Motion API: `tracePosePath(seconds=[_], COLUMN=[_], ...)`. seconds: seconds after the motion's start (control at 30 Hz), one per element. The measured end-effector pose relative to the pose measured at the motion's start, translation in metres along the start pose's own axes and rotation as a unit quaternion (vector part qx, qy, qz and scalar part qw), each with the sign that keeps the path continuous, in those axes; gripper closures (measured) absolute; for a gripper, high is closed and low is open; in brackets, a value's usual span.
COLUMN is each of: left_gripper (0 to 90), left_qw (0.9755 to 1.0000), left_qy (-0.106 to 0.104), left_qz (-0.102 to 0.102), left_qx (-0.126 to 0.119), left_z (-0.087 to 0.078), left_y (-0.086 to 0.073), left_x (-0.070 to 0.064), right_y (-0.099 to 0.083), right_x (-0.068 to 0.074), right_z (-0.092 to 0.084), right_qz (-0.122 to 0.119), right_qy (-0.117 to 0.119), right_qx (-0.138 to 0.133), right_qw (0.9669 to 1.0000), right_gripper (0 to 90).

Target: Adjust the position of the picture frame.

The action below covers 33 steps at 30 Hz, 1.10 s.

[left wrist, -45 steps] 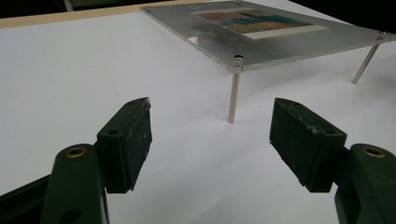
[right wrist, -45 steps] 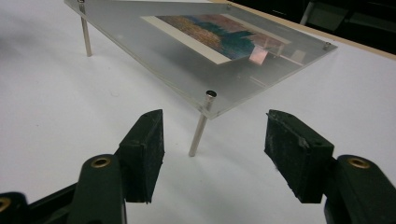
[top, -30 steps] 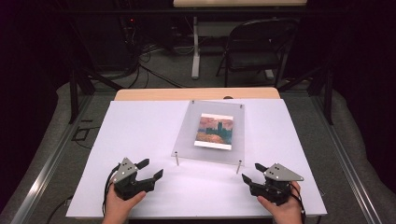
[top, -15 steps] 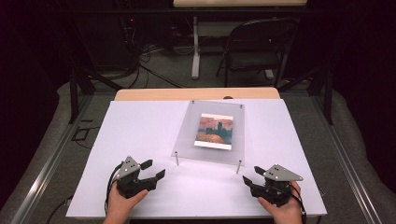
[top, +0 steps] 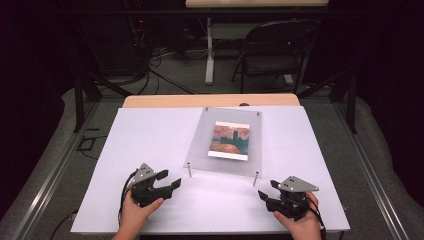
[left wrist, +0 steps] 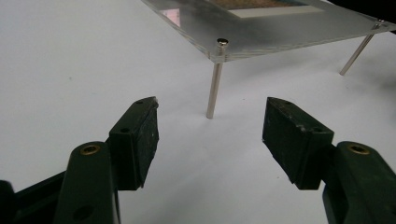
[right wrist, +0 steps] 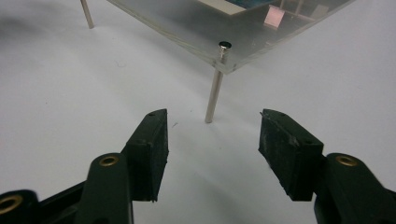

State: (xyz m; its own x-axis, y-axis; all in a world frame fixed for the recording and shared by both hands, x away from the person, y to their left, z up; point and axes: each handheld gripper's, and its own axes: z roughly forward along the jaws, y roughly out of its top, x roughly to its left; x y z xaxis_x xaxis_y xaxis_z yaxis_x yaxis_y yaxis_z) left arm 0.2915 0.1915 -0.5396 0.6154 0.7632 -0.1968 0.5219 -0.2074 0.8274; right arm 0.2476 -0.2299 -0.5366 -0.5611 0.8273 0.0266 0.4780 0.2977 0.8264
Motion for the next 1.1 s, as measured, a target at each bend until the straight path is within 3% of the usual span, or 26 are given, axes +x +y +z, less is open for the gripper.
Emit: tracePosePath(seconds=[0.27,0.43,0.63,0.83,1.1], left_gripper=[40.0,45.0,54.3,62.7,75.0], left_qw=[0.9996,0.9994,0.9988,0.9981,0.9980], left_qy=[0.007,-0.003,-0.009,-0.001,0.004], left_qz=[0.013,0.011,0.021,0.021,0.026], left_qx=[0.024,0.031,0.044,0.058,0.059], left_z=[0.015,0.028,0.044,0.060,0.065], left_y=[0.004,0.011,0.018,0.023,0.024], left_x=[-0.003,-0.005,-0.007,-0.007,-0.006], right_y=[0.000,0.000,-0.001,-0.001,-0.002], right_x=[0.000,0.000,-0.002,-0.004,-0.005], right_z=[0.001,0.000,0.000,0.000,0.001], right_qz=[-0.001,0.000,0.005,0.014,0.015], right_qy=[0.002,0.004,0.006,0.009,0.006], right_qx=[0.006,0.005,0.003,0.002,0.002], right_qw=[1.0000,1.0000,1.0000,0.9999,0.9999], right_gripper=[41.3,42.0,42.4,43.0,45.1])
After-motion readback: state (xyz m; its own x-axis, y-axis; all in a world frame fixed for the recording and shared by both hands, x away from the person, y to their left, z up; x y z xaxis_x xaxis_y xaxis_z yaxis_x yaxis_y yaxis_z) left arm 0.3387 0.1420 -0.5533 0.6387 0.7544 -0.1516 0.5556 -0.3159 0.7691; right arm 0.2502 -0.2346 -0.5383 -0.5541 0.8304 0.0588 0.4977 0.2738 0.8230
